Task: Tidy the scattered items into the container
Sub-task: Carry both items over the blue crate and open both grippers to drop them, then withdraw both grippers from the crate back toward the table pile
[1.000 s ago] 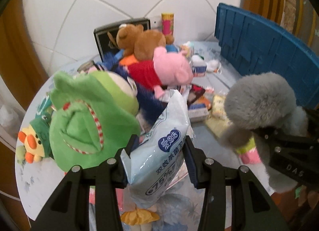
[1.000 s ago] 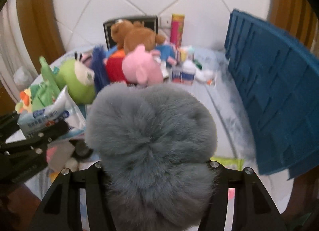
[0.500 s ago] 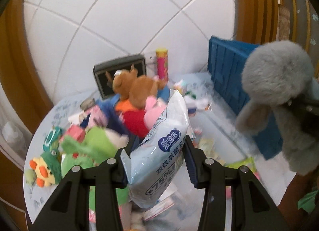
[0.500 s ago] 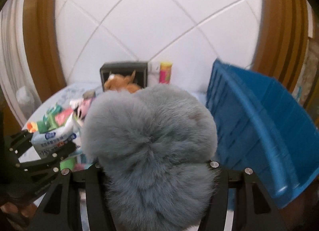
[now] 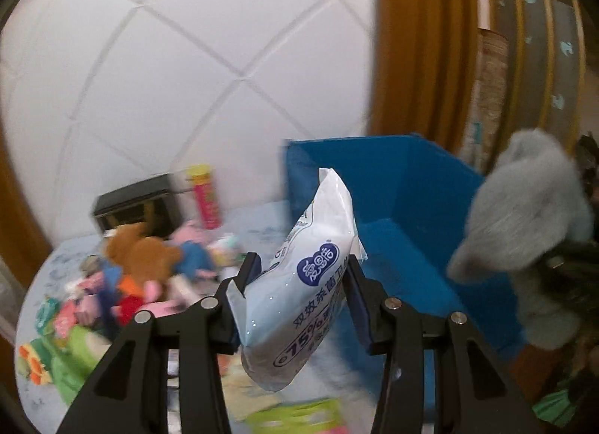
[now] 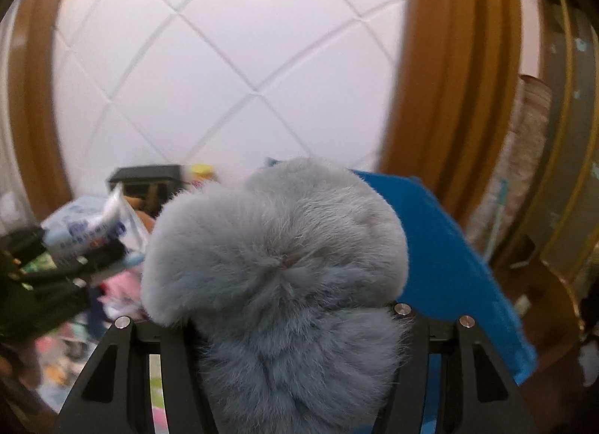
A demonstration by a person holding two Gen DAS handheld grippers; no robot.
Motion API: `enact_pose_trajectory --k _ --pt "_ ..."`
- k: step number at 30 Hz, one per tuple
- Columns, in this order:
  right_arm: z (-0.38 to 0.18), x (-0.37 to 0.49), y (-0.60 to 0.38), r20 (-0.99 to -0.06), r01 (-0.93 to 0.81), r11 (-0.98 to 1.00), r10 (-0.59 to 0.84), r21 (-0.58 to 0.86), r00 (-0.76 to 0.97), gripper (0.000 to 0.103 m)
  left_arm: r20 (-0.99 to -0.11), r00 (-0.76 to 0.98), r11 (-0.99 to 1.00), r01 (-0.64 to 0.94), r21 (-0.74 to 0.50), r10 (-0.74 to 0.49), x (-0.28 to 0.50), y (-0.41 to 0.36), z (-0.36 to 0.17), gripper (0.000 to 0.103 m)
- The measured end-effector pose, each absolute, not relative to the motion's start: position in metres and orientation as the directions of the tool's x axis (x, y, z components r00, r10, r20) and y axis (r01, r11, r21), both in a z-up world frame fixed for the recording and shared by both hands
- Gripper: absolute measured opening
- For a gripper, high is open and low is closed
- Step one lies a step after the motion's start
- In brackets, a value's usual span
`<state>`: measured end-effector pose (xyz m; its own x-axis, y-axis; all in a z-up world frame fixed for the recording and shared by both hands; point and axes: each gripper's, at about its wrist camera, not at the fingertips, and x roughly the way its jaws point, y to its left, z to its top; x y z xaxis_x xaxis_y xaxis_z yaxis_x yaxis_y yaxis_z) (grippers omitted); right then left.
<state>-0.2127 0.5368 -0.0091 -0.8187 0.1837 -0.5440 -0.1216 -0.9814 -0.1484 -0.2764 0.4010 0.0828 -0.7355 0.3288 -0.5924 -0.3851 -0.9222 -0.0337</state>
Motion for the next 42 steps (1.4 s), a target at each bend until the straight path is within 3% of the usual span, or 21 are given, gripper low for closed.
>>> enact_pose_trajectory --k 5,14,16,18,20,25,26,27,29,42 --pt "-0.035 -0.195 0.608 -0.578 -0.168 -0.974 0.224 -0.150 -0.785 0.057 -0.645 -0.683 -0.899 -0.437 -0.014 0.342 -0.272 0.483 0.073 0.044" --pt "-0.054 -0.176 0.656 -0.625 -0.161 -0.977 0.213 -0.138 -0.751 0.057 -0.721 -0.632 -0.901 -0.433 0.023 0.285 -0.260 0.534 0.035 0.045" --pt "-0.041 -0.192 0.671 -0.628 -0.159 -0.979 0.203 -0.127 -0.751 0.058 -0.724 -0.636 -0.906 -0.421 0.037 0.266 -0.259 0.537 0.032 0.050" --pt "-0.039 -0.205 0.679 -0.627 -0.163 -0.980 0.200 -0.116 -0.753 0.059 -0.725 -0.639 -0.909 -0.416 0.044 0.258 -0.257 0.540 0.030 0.075" --pt "-0.040 -0.204 0.685 -0.627 -0.170 -0.979 0.201 -0.110 -0.753 0.064 -0.716 -0.653 -0.912 -0.407 0.056 0.248 -0.255 0.539 0.029 0.085" --pt "-0.031 -0.225 0.702 -0.629 -0.186 -0.977 0.210 -0.105 -0.748 0.069 -0.725 -0.647 -0.911 -0.408 0.065 0.238 -0.256 0.540 0.024 0.085" --pt "-0.030 -0.226 0.703 -0.629 -0.189 -0.976 0.212 -0.103 -0.748 0.075 -0.727 -0.644 -0.911 -0.408 0.065 0.237 -0.256 0.540 0.023 0.085" --pt "-0.029 -0.228 0.705 -0.629 -0.190 -0.977 0.209 -0.099 -0.749 0.090 -0.729 -0.642 -0.911 -0.408 0.064 0.236 -0.257 0.540 0.023 0.085" --pt "-0.025 -0.227 0.706 -0.625 -0.192 -0.976 0.212 -0.101 -0.751 0.100 -0.731 -0.639 -0.910 -0.411 0.062 0.239 -0.257 0.539 0.021 0.085" --pt "0.007 -0.212 0.714 -0.629 -0.221 -0.969 0.238 -0.106 -0.740 0.102 -0.717 -0.655 -0.916 -0.397 0.060 0.237 -0.257 0.532 0.022 0.085"
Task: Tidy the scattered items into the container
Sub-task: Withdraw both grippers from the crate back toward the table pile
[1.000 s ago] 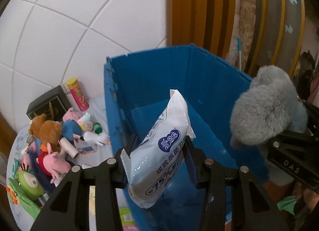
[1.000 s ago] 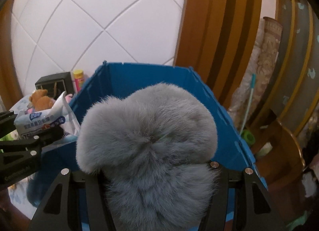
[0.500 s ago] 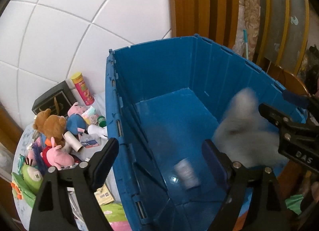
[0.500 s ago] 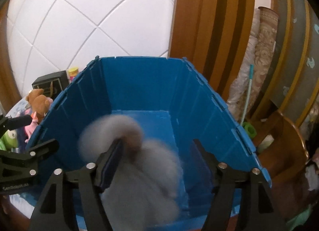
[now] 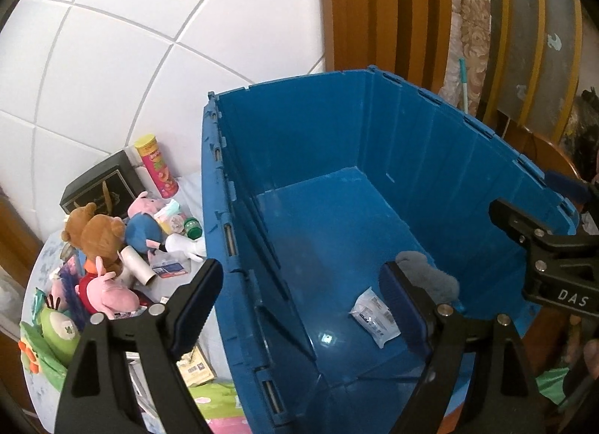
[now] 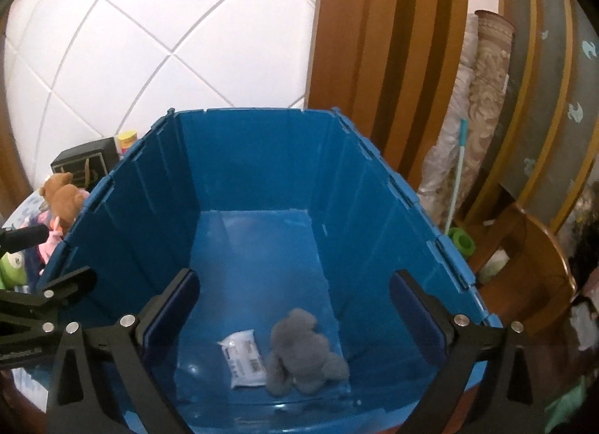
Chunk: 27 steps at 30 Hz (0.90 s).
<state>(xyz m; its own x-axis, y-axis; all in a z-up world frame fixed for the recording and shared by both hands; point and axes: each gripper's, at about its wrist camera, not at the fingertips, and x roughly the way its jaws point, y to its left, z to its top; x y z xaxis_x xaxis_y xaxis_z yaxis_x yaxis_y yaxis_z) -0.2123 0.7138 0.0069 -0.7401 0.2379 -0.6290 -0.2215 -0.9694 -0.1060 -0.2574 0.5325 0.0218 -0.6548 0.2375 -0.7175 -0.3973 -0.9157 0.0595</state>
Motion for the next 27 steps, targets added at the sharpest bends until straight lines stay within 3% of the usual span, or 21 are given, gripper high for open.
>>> enact_pose_trajectory --k 14,27 --pt "0.033 -0.214 0.637 -0.613 -0.124 -0.989 0.150 -0.085 -0.776 0.102 -0.674 -0.715 -0.955 -0.294 0.048 0.186 -0.248 0.443 0.027 0.086" --pt "0.050 -0.211 0.467 -0.541 -0.020 -0.998 0.052 -0.064 -0.839 0.103 -0.669 -0.739 -0.990 -0.139 0.036 0.079 -0.231 0.252 0.005 0.086"
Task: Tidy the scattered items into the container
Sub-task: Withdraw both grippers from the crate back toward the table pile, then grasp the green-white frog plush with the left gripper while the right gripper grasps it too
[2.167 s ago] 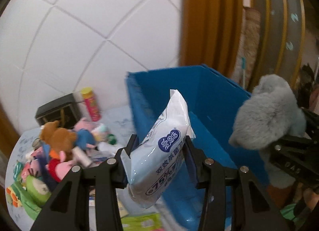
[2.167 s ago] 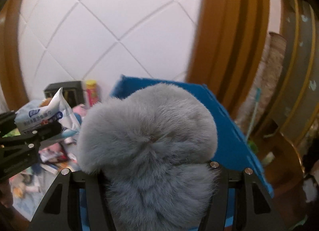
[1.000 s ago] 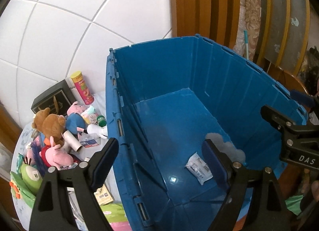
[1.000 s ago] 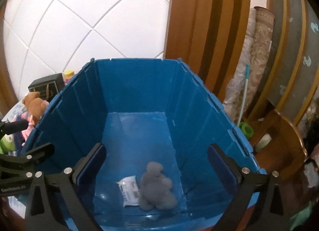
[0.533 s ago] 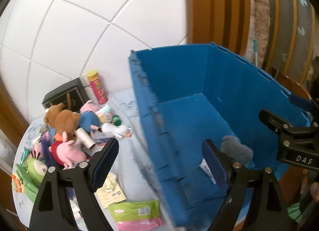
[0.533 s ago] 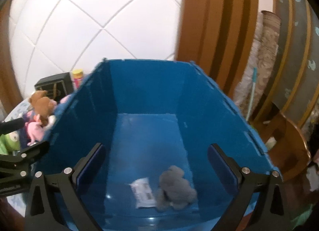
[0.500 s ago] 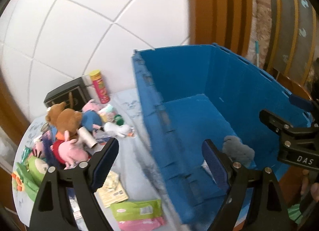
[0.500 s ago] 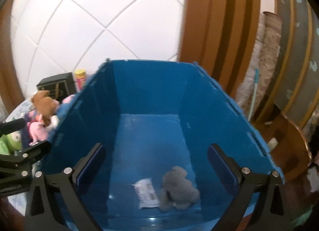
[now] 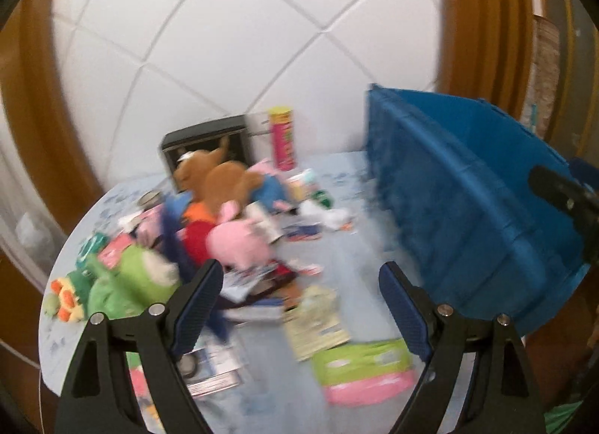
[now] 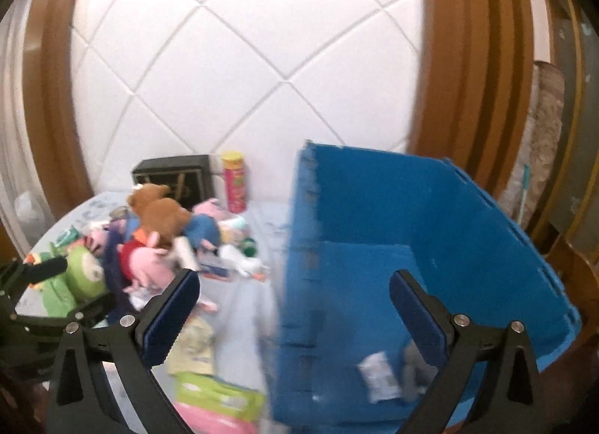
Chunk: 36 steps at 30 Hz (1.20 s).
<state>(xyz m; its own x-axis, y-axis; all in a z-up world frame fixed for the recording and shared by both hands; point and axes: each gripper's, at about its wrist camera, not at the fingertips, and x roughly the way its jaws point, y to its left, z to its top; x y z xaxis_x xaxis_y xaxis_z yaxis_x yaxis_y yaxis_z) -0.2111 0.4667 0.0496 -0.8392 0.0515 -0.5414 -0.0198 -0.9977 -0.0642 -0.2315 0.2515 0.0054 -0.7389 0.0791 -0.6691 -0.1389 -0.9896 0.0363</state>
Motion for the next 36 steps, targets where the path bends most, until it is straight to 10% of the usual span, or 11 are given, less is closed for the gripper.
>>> enact_pose_trajectory --k 15,34,36 --pt "-0.069 -0.248 0.266 -0.751 0.102 -0.995 -0.054 -0.018 -0.658 0.103 -0.781 -0.618 -0.995 0.088 0.050 -0.094 -0.224 0.005 -0.081 0.086" --pt "-0.099 -0.310 0.142 -0.781 0.285 -0.958 -0.170 -0.011 -0.601 0.102 -0.818 -0.548 -0.963 0.269 0.027 -0.176 -0.273 -0.118 -0.120 0.085" --pt "-0.097 -0.324 0.130 -0.780 0.277 -0.961 -0.171 -0.004 -0.603 0.090 -0.815 -0.555 -0.968 0.248 0.028 -0.165 -0.292 -0.131 -0.117 0.085"
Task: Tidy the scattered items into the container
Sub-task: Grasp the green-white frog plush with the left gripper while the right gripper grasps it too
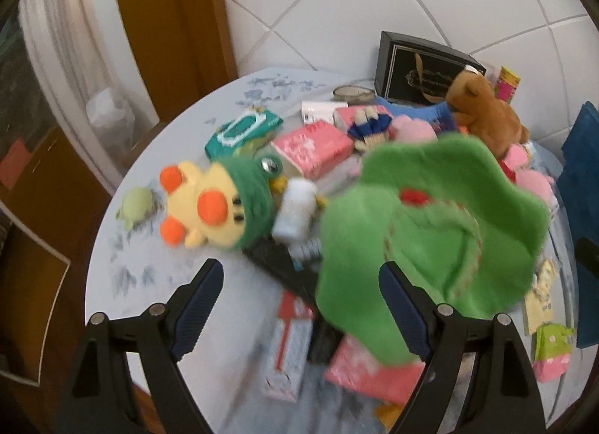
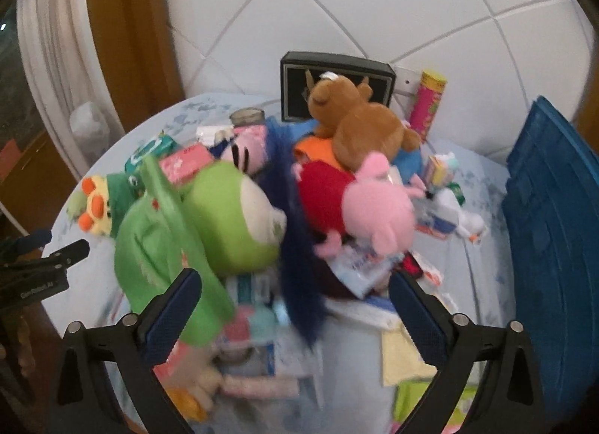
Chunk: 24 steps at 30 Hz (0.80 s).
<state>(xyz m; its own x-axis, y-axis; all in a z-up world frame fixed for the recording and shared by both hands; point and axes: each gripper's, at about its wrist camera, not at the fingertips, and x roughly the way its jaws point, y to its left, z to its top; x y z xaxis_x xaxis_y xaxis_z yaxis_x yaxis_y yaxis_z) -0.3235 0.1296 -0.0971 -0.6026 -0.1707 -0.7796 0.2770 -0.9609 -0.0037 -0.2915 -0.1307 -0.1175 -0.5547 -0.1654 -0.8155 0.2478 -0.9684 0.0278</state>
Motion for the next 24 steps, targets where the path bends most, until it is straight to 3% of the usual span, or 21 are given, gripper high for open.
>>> enact_pose_trajectory --k 2,3,8,11,13,15,16,18,21,24 --pt "-0.097 -0.343 0.115 -0.785 0.253 -0.967 -0.163 0.008 -0.598 0.074 -0.818 -0.556 -0.974 0.225 0.023 -0.148 -0.313 -0.144 -0.117 0.085" --pt "-0.097 -0.353 0.108 -0.789 0.243 -0.970 -0.162 0.016 -0.593 0.073 -0.821 -0.555 -0.977 0.214 0.019 -0.137 -0.324 -0.150 -0.117 0.085" --pt "-0.101 -0.403 0.076 -0.809 0.197 -0.980 -0.144 0.035 -0.571 0.074 -0.851 -0.520 -0.990 0.138 0.005 -0.076 -0.378 -0.167 -0.130 0.085" --pt "-0.116 -0.432 0.061 -0.832 0.174 -0.984 -0.130 0.042 -0.539 0.083 -0.881 -0.473 -0.995 0.094 -0.017 -0.030 -0.403 -0.165 -0.151 0.085" --pt "-0.134 -0.449 0.054 -0.857 0.158 -0.987 -0.102 0.025 -0.505 0.084 -0.896 -0.443 -0.997 0.070 -0.036 0.001 -0.414 -0.160 -0.166 0.085" --pt "-0.153 -0.456 0.053 -0.886 0.154 -0.988 -0.089 0.020 -0.456 0.082 -0.910 -0.413 -0.998 0.032 -0.063 0.044 -0.420 -0.150 -0.179 0.062" --pt "-0.160 -0.455 0.055 -0.894 0.153 -0.988 -0.092 0.027 -0.439 0.080 -0.916 -0.395 -0.997 0.008 -0.079 0.070 -0.420 -0.144 -0.186 0.057" --pt "-0.162 -0.447 0.063 -0.897 0.148 -0.988 -0.110 0.051 -0.428 0.076 -0.919 -0.380 -0.995 -0.035 -0.094 0.100 -0.414 -0.130 -0.194 0.037" --pt "-0.157 -0.430 0.073 -0.893 0.157 -0.986 -0.126 0.064 -0.431 0.075 -0.912 -0.399 -0.995 -0.066 -0.079 0.099 -0.400 -0.118 -0.192 0.028" --pt "-0.152 -0.408 0.082 -0.885 0.168 -0.983 -0.147 0.079 -0.441 0.075 -0.901 -0.425 -0.995 -0.081 -0.060 0.089 -0.379 -0.108 -0.184 0.027"
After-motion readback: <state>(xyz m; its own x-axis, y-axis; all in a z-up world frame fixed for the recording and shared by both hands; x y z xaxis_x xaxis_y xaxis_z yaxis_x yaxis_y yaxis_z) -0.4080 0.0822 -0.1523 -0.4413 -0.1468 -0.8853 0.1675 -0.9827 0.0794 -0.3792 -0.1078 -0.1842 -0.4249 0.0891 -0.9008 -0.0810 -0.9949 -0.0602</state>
